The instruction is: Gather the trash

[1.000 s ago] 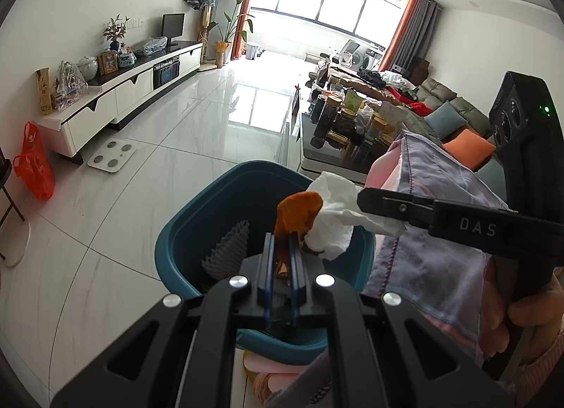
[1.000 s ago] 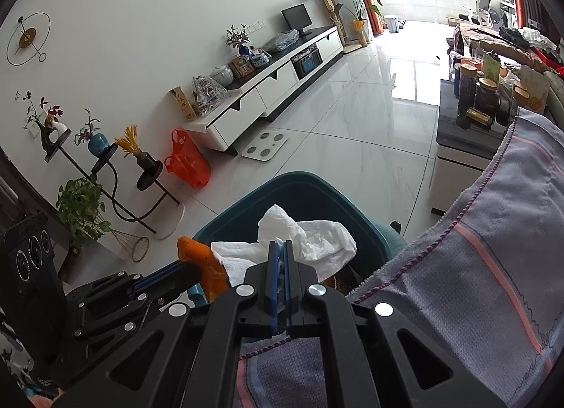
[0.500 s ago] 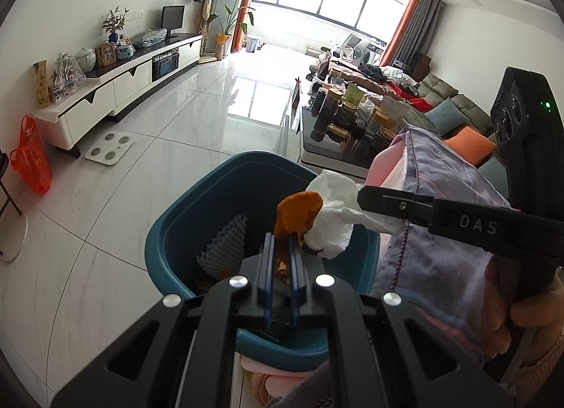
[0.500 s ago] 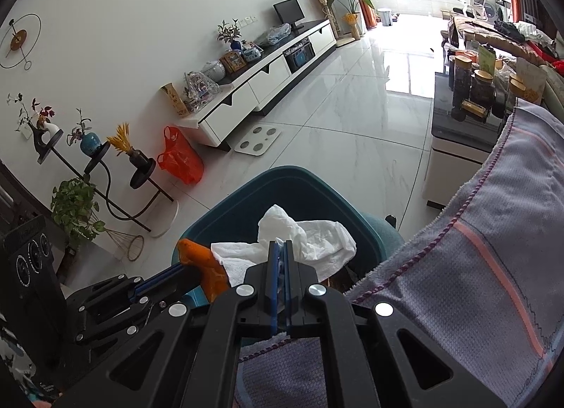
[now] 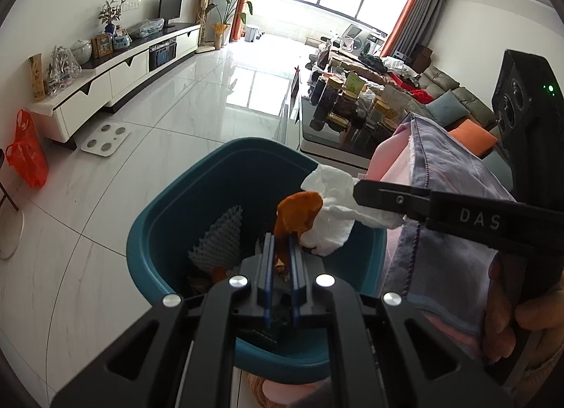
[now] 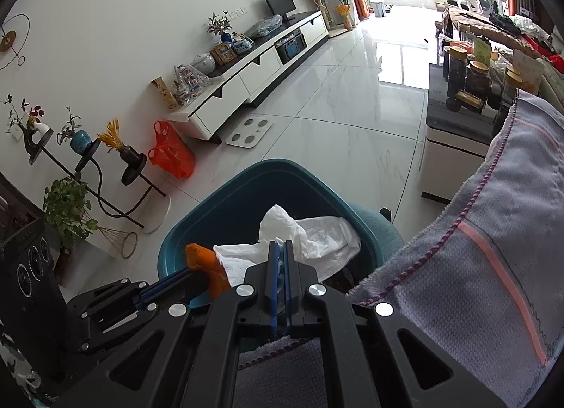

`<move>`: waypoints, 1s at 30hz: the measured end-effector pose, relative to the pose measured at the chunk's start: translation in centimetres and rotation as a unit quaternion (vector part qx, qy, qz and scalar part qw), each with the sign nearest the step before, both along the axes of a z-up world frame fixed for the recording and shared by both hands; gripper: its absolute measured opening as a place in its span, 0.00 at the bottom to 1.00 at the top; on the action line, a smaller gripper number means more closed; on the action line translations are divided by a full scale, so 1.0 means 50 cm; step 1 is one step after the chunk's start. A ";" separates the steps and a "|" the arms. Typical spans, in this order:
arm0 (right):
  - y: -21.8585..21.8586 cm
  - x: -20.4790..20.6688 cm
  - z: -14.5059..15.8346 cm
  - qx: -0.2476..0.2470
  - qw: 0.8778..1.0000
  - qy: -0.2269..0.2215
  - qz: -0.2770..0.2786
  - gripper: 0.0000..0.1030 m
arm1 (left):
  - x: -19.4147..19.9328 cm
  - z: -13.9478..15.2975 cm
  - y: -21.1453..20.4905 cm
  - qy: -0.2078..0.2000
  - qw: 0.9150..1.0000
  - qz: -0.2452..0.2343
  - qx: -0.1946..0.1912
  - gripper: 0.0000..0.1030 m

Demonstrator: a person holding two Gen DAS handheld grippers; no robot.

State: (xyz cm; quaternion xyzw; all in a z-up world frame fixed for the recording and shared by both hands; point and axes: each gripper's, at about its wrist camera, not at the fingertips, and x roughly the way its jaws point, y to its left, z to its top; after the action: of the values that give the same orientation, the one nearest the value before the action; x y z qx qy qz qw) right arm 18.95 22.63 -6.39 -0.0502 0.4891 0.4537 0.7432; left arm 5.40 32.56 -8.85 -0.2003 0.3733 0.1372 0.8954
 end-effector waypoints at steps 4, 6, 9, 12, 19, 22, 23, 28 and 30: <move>0.009 0.003 -0.004 -0.007 1.000 0.005 0.002 0.05 | 0.005 -0.014 0.007 0.005 1.000 0.002 -0.010 0.09; 0.013 0.002 -0.006 -0.012 1.000 0.005 0.005 0.06 | 0.009 -0.021 0.009 0.007 1.000 0.000 -0.017 0.10; 0.013 0.003 -0.008 -0.014 1.000 0.007 0.003 0.08 | 0.013 -0.031 0.014 0.010 1.000 0.000 -0.021 0.15; 0.011 0.002 -0.006 -0.013 1.000 0.007 0.004 0.08 | 0.013 -0.035 0.019 0.011 1.000 0.004 -0.024 0.31; -0.037 -0.009 0.025 0.012 1.000 -0.009 -0.008 0.23 | -0.020 -0.014 0.009 -0.011 1.000 0.014 -0.002 0.62; -0.078 -0.022 0.050 0.031 0.999 -0.027 -0.013 0.37 | -0.052 0.011 -0.005 -0.034 0.999 0.024 0.017 0.83; -0.099 -0.030 0.061 0.039 0.998 -0.035 -0.016 0.42 | -0.065 0.021 -0.013 -0.044 0.998 0.025 0.025 0.87; -0.193 -0.079 0.100 0.068 0.994 -0.083 -0.026 0.64 | -0.114 0.065 -0.066 -0.076 0.995 0.017 0.061 0.97; -0.234 -0.106 0.113 0.074 0.991 -0.109 -0.038 0.73 | -0.128 0.082 -0.101 -0.088 0.993 0.007 0.074 0.97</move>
State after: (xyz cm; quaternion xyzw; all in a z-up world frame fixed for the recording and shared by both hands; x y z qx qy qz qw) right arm 13.65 10.92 -0.72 -0.0261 0.3719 0.4519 0.8104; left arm -0.97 27.50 -4.77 -0.1469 0.2803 0.1524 0.9363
